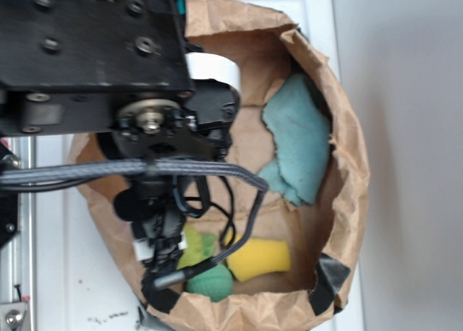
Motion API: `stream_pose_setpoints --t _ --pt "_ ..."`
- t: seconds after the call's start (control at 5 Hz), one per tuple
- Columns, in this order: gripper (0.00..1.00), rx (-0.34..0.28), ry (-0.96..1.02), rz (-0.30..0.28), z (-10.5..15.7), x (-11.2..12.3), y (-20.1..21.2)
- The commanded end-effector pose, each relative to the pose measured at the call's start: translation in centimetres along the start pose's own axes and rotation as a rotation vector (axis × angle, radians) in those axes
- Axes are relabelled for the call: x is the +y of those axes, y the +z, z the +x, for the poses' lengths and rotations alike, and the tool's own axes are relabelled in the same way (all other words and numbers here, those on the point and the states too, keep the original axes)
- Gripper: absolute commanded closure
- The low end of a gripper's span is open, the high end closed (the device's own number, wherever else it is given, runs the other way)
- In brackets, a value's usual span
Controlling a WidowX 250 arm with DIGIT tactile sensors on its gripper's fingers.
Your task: Grab the green animal.
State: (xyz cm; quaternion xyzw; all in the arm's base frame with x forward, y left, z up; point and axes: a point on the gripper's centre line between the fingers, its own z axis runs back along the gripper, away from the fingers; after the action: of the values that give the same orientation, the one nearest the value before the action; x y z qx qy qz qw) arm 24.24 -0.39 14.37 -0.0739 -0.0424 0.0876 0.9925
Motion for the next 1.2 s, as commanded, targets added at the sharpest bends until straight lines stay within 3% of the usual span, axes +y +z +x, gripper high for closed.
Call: stream_pose_setpoints --t 0.0,0.2,0.4,0.8,1.0 --pt "0.00 0.014 -0.017 0.110 0.4 -0.2 -3.9" --pt "0.00 0.017 -0.044 0.168 0.0 -1.3 -6.2" --pt "0.00 0.059 -0.079 0.161 -0.4 -2.3 -7.5" --pt "0.00 0.136 -0.166 0.035 -0.8 -4.9 -9.1" --pt "0.00 0.217 -0.182 -0.061 -0.8 -4.9 -7.8"
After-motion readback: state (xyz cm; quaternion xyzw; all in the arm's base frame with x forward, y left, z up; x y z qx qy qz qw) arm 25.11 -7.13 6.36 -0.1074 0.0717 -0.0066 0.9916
